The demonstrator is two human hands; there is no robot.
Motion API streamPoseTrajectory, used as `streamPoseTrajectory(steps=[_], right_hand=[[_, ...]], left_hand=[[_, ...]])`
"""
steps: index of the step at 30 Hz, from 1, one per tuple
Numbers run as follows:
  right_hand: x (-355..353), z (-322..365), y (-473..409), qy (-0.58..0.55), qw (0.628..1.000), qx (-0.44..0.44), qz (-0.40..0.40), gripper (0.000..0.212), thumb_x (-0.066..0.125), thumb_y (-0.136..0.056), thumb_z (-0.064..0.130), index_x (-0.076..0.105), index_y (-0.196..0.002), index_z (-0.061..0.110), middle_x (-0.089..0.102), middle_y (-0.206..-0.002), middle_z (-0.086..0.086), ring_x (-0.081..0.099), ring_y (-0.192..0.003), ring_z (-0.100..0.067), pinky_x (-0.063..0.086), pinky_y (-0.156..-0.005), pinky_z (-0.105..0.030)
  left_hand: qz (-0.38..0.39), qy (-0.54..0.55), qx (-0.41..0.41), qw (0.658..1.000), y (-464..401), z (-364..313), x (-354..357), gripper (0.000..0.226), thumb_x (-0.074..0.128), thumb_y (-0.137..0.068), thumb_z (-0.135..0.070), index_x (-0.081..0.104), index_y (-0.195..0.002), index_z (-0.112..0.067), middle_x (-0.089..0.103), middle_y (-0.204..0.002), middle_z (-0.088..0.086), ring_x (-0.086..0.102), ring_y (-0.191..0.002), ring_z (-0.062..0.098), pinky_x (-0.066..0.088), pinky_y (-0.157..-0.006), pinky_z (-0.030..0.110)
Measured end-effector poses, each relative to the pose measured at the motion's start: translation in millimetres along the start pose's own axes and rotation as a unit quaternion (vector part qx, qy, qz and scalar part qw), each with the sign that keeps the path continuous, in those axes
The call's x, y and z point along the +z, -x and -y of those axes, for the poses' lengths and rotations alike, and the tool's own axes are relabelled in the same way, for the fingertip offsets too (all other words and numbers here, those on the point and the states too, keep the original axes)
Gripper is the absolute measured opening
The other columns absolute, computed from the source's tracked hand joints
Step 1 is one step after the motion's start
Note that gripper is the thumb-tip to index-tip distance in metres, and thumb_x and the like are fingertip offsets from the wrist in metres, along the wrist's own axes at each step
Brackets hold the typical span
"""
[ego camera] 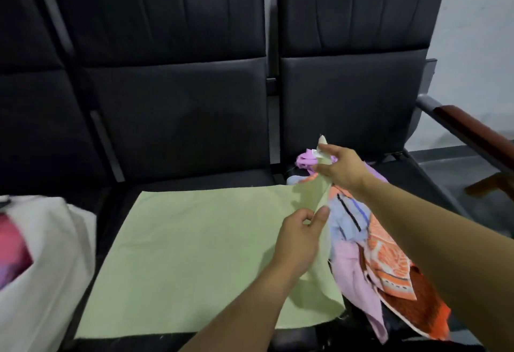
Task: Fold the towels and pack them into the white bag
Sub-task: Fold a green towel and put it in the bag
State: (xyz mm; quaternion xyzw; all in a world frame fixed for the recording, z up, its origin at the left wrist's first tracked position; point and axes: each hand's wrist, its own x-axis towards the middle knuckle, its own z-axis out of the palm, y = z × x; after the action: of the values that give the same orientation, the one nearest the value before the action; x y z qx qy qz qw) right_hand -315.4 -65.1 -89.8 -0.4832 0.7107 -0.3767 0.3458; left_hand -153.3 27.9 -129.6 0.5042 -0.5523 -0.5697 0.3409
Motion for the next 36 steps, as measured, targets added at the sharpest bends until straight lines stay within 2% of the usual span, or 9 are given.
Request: streamPoseTrajectory(steps=[5, 9, 17, 20, 22, 24, 26, 30, 36], right_hand=[[103, 51, 2, 0.019, 0.998, -0.023, 0.06, 0.063, 0.076, -0.088, 0.01, 0.052, -0.146, 0.016, 0.062, -0.101, -0.005, 0.057, -0.064, -0.014, 0.049, -0.044, -0.018], [195, 90, 5, 0.031, 0.992, -0.046, 0.111, 0.066, 0.074, -0.091, 0.011, 0.046, -0.149, 0.018, 0.059, -0.131, -0.01, 0.064, -0.081, -0.019, 0.051, -0.052, -0.02], [361, 130, 14, 0.055, 0.979, -0.039, 0.192, 0.063, 0.068, -0.095, 0.013, 0.041, -0.152, 0.015, 0.052, -0.143, -0.01, 0.064, -0.102, -0.027, 0.058, -0.067, -0.032], [400, 127, 19, 0.042, 0.97, -0.025, 0.237, 0.059, 0.063, -0.098, 0.012, 0.04, -0.152, 0.012, 0.055, -0.135, -0.01, 0.064, -0.093, -0.027, 0.061, -0.076, -0.038], [419, 121, 22, 0.037, 0.959, -0.018, 0.281, 0.055, 0.061, -0.1, 0.016, 0.041, -0.151, 0.013, 0.064, -0.112, -0.01, 0.066, -0.08, -0.025, 0.061, -0.081, -0.04], [430, 116, 24, -0.006, 0.942, 0.01, 0.334, 0.057, 0.06, -0.101, 0.02, 0.038, -0.153, 0.02, 0.067, -0.105, -0.009, 0.069, -0.08, -0.025, 0.06, -0.086, -0.04], [432, 113, 27, -0.042, 0.925, 0.037, 0.375, 0.054, 0.056, -0.103, 0.025, 0.037, -0.153, 0.031, 0.063, -0.125, -0.002, 0.072, -0.097, -0.026, 0.059, -0.089, -0.037], [400, 103, 34, -0.084, 0.937, 0.024, 0.339, 0.043, 0.048, -0.106, 0.027, 0.044, -0.149, 0.033, 0.054, -0.131, 0.007, 0.072, -0.104, -0.023, 0.061, -0.083, -0.033], [270, 19, 49, 0.019, 0.968, 0.0, 0.25, 0.032, 0.055, -0.102, 0.034, 0.057, -0.133, 0.044, 0.061, -0.124, 0.017, 0.067, -0.106, -0.011, 0.057, -0.095, -0.037]], left_hand=[[-0.083, -0.011, -0.005, 0.996, 17, 20, -112, 0.052, 0.06, -0.096, -0.054, 0.057, -0.084, -0.004, 0.045, -0.06, 0.0, 0.038, -0.052, 0.014, 0.033, -0.057, 0.031], [-0.124, 0.002, -0.026, 0.992, 33, 40, -193, 0.052, 0.058, -0.097, -0.057, 0.059, -0.088, -0.005, 0.047, -0.065, 0.005, 0.039, -0.055, 0.018, 0.034, -0.057, 0.031], [-0.261, -0.067, -0.099, 0.958, 50, 93, -324, 0.041, 0.056, -0.098, -0.054, 0.056, -0.081, -0.017, 0.04, -0.048, -0.009, 0.038, -0.043, 0.012, 0.034, -0.049, 0.028], [-0.29, -0.157, -0.127, 0.936, 49, 123, -351, 0.038, 0.052, -0.101, -0.05, 0.053, -0.08, -0.019, 0.053, -0.062, -0.004, 0.052, -0.06, 0.018, 0.038, -0.061, 0.034], [-0.323, -0.244, -0.123, 0.906, 51, 141, -357, 0.038, 0.052, -0.103, -0.043, 0.054, -0.079, -0.014, 0.06, -0.068, 0.003, 0.059, -0.069, 0.028, 0.039, -0.064, 0.036], [-0.347, -0.339, -0.093, 0.87, 52, 158, -358, 0.031, 0.057, -0.103, -0.032, 0.06, -0.084, -0.008, 0.068, -0.074, 0.012, 0.067, -0.077, 0.036, 0.045, -0.066, 0.038], [-0.309, -0.416, -0.13, 0.845, 54, 163, -355, 0.022, 0.053, -0.104, -0.03, 0.058, -0.1, -0.01, 0.072, -0.09, 0.009, 0.071, -0.09, 0.03, 0.05, -0.073, 0.037], [-0.252, -0.51, -0.198, 0.798, 58, 161, -351, 0.027, 0.045, -0.103, -0.038, 0.047, -0.119, -0.017, 0.066, -0.114, 0.002, 0.066, -0.106, 0.02, 0.051, -0.084, 0.03], [-0.24, -0.476, -0.218, 0.818, 42, 152, -337, 0.036, 0.045, -0.104, -0.038, 0.046, -0.127, -0.01, 0.066, -0.114, 0.01, 0.066, -0.107, 0.03, 0.049, -0.079, 0.037]])
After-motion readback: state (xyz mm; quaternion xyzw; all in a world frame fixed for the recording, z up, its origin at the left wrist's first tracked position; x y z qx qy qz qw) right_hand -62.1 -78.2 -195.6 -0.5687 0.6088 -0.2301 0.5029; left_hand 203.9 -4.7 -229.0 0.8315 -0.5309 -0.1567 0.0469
